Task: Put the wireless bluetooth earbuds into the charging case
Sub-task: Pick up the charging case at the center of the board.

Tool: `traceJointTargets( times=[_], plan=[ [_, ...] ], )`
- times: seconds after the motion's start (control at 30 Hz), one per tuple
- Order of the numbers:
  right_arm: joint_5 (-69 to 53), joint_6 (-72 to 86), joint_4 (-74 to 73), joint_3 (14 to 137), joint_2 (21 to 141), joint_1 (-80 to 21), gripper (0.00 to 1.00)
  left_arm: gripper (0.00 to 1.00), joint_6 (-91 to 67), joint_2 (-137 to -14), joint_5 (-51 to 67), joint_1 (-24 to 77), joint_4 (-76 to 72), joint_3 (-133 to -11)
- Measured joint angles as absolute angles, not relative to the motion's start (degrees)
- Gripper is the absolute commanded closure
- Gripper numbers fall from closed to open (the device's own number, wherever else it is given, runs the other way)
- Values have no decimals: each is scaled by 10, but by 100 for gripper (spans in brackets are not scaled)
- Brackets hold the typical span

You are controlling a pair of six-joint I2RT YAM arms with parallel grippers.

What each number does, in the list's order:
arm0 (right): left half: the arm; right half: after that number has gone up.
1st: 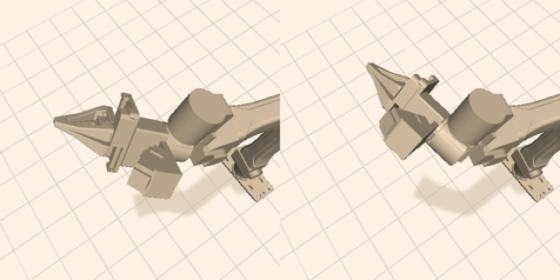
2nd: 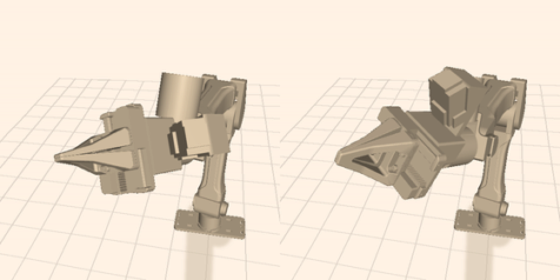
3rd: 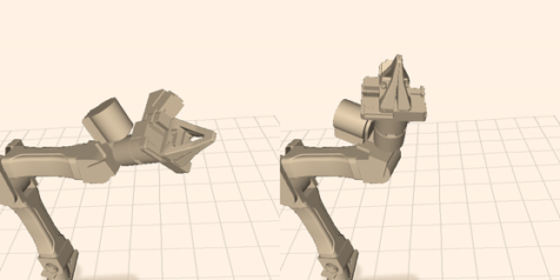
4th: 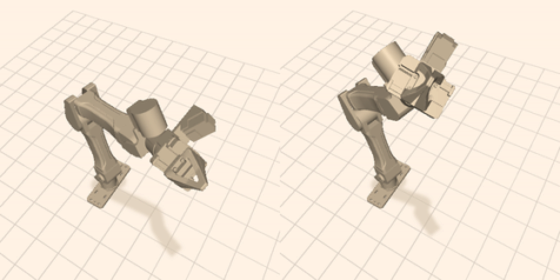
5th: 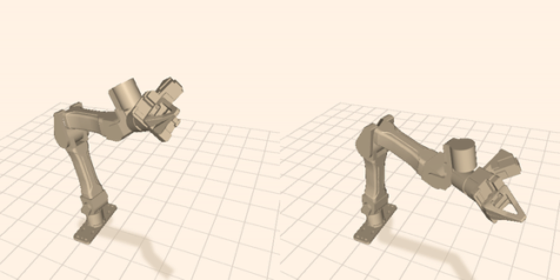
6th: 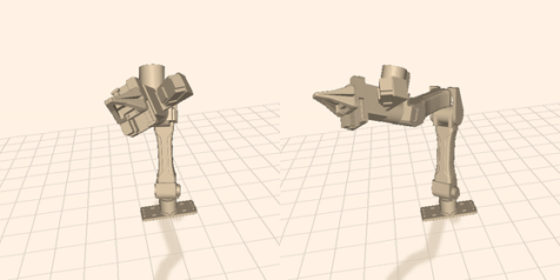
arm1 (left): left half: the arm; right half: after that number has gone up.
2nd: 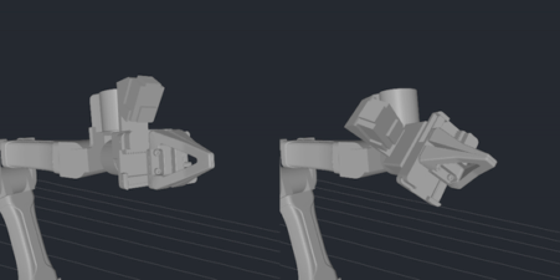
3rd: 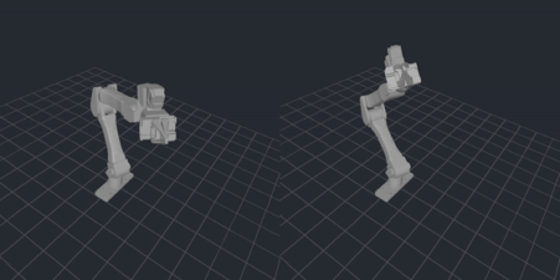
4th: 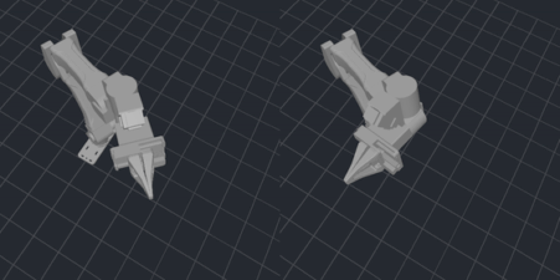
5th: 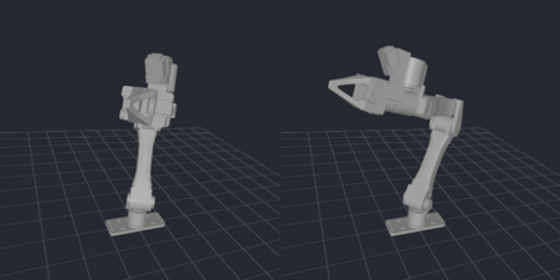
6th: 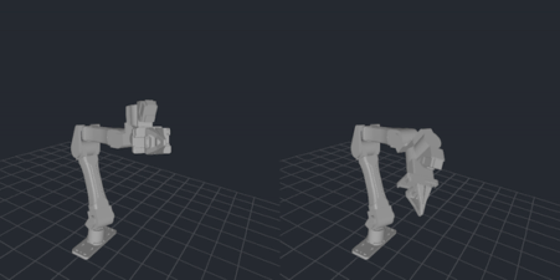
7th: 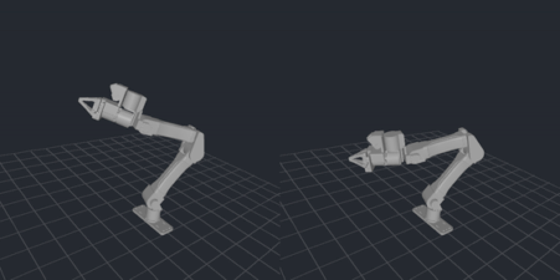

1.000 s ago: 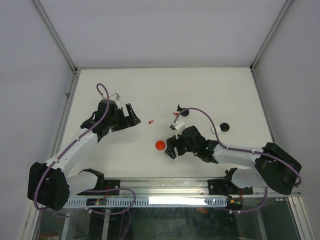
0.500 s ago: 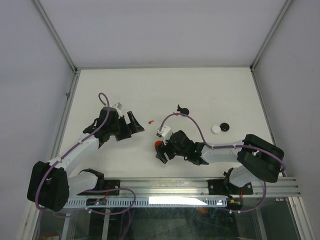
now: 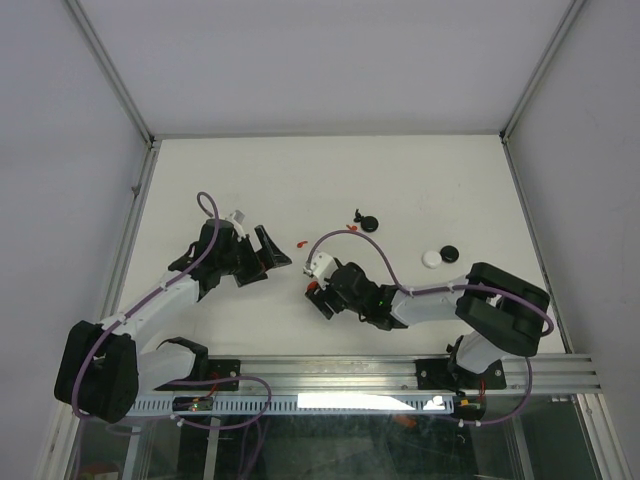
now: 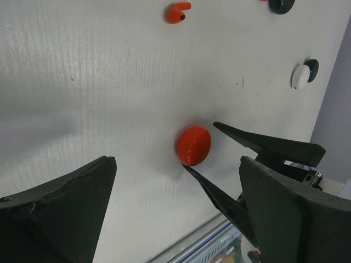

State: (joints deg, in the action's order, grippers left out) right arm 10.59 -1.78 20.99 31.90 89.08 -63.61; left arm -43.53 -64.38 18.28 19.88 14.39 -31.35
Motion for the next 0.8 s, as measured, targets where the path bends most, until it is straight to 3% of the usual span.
traceJointTargets(
  times=[0.27,0.5,0.8],
  plan=[
    [101,-28,228,335,916,-636,38,3,-445,-648,185,203,128,-311],
    [96,-30,229,335,916,-636,51,6,-456,-661,201,214,105,-302],
    [102,-28,235,326,886,-636,58,15,-476,-668,244,233,34,-272]
  ],
)
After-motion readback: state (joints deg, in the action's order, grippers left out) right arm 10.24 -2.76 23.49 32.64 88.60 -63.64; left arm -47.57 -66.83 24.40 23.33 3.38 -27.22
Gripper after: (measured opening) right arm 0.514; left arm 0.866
